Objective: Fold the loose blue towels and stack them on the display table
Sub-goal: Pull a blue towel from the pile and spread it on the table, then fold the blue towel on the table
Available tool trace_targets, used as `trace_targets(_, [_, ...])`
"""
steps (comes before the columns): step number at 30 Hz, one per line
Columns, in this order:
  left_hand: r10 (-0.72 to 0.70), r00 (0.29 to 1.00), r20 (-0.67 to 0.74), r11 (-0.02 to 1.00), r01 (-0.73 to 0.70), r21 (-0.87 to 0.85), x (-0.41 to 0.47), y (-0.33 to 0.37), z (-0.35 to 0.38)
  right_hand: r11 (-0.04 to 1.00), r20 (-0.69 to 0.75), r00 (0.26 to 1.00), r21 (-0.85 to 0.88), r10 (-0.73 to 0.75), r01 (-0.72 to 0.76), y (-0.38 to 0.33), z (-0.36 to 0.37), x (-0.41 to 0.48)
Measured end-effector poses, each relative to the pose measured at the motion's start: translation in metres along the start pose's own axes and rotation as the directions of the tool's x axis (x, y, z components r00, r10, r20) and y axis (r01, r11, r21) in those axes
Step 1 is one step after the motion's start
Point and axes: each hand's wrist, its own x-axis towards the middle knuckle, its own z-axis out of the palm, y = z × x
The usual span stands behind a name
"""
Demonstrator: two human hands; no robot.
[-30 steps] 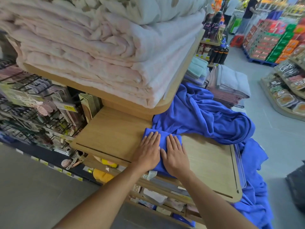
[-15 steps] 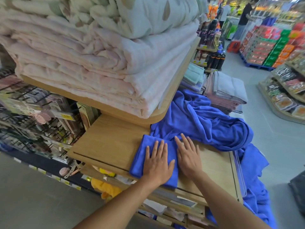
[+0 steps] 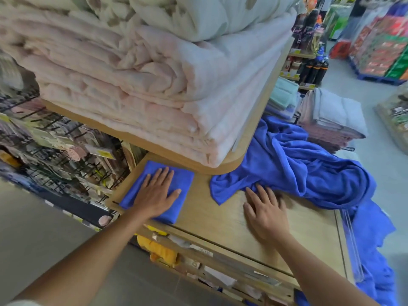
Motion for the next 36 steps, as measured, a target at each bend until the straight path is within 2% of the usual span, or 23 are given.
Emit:
trace_targets(6, [0.005,0.999,-0.034,1.0,-0.005,-0.003,0.039,-0.029,-0.005,1.0,-0.01,1.0,-0.001,0.008,-0.008,0.002,0.0,0.001])
trace_targets(12, [-0.028,0.996,0.083,0.999,0.03,-0.028,0.04,-0.007,-0.029,1.0,-0.013,1.0,-0.01,-0.001,0.001,0.001,0.001,0.001])
trace_targets(14, [0.016,0.999,-0.048,0.996,-0.02,-0.089,0.031,0.025,-0.034,1.0,-0.002,1.0,-0.009,0.001,-0.001,0.0,0.0,0.001])
trace_targets(16, [0.116,0.973,-0.2,0.978,-0.147,-0.15,0.017,0.072,-0.028,1.0,0.029,1.0,0.006,0.007,-0.007,-0.001,-0.003,0.0])
trace_targets(18, [0.221,0.948,-0.23,0.943,-0.268,-0.198,0.004,0.121,-0.01,0.997,0.064,0.998,0.077,-0.001,-0.003,0.0,-0.008,0.001])
trace_targets(20, [0.262,0.951,-0.165,0.931,-0.294,-0.216,-0.005,0.157,0.011,0.968,0.055,0.998,0.25,-0.02,0.006,0.006,-0.021,0.005])
trace_targets(22, [0.255,0.962,-0.097,0.954,-0.267,-0.138,-0.009,0.175,0.031,0.911,-0.063,0.997,0.413,0.035,-0.006,0.019,-0.044,0.015])
trace_targets(23, [0.241,0.967,-0.081,0.966,-0.247,-0.078,-0.01,0.178,0.038,0.91,-0.168,0.982,0.415,0.088,-0.01,0.026,-0.058,0.022])
trace_targets(25, [0.219,0.973,-0.077,0.975,-0.221,-0.011,-0.011,0.18,0.046,0.946,-0.351,0.924,0.322,0.153,-0.034,0.038,-0.085,0.04])
trace_targets(26, [0.217,0.972,-0.087,0.976,-0.219,-0.009,-0.01,0.18,0.047,0.964,-0.385,0.909,0.26,0.159,-0.058,0.042,-0.096,0.05])
trace_targets(27, [0.214,0.972,-0.099,0.976,-0.217,-0.02,-0.01,0.181,0.047,0.976,-0.363,0.918,0.199,0.16,-0.091,0.044,-0.105,0.06])
trace_targets(29, [0.207,0.971,-0.116,0.976,-0.214,-0.049,-0.01,0.181,0.044,0.982,-0.228,0.956,0.085,0.185,-0.17,0.04,-0.113,0.073])
trace_targets(31, [0.207,0.97,-0.129,0.972,-0.219,-0.086,-0.011,0.18,0.042,0.987,-0.192,0.968,0.027,0.163,-0.161,0.036,-0.113,0.08])
trace_targets(33, [0.197,0.967,-0.159,0.959,-0.224,-0.177,-0.011,0.177,0.04,0.988,-0.26,0.956,0.105,0.139,-0.115,0.031,-0.119,0.083])
trace_targets(36, [0.165,0.965,-0.205,0.923,-0.224,-0.313,-0.011,0.174,0.039,0.921,-0.345,0.922,0.388,0.173,-0.027,0.027,-0.145,0.077])
